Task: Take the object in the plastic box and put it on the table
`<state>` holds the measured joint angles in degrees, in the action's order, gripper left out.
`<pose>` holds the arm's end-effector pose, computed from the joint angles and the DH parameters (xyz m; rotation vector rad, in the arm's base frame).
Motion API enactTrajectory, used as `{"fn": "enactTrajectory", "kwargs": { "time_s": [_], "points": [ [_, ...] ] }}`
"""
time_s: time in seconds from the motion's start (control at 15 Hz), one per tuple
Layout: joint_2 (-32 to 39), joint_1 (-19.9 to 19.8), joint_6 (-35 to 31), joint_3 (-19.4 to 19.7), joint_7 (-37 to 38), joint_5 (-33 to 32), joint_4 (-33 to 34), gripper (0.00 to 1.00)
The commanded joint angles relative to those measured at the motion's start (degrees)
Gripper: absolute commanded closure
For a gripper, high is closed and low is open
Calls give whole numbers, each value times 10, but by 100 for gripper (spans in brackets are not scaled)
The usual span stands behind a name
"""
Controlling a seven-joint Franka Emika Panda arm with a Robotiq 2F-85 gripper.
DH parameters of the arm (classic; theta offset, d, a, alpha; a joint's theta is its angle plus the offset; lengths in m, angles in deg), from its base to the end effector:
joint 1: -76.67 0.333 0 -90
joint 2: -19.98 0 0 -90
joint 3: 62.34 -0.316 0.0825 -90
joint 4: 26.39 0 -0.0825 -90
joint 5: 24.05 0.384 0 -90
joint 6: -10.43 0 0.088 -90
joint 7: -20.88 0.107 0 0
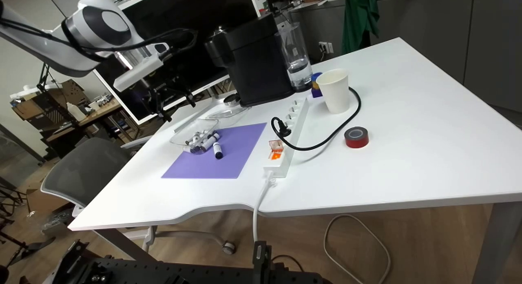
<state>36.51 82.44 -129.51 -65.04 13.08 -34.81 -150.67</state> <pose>0.5559 0.0824 0.2588 2.9663 0.6429 -0.0203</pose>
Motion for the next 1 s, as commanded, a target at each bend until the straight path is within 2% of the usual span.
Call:
{"fn": "enactTrajectory", "kwargs": {
  "time_s": [0.0, 0.67, 0.73, 0.8, 0.93],
  "points": [
    [65, 3, 12, -6, 6, -2, 63, 0],
    [169, 8, 3, -13, 10, 15, 136, 0],
    [176, 9, 0, -14, 10, 17, 140, 6],
    [181, 9, -1, -15, 11, 18, 144, 28],
    [191, 10, -4, -18, 11, 21, 151, 31]
  ]
}}
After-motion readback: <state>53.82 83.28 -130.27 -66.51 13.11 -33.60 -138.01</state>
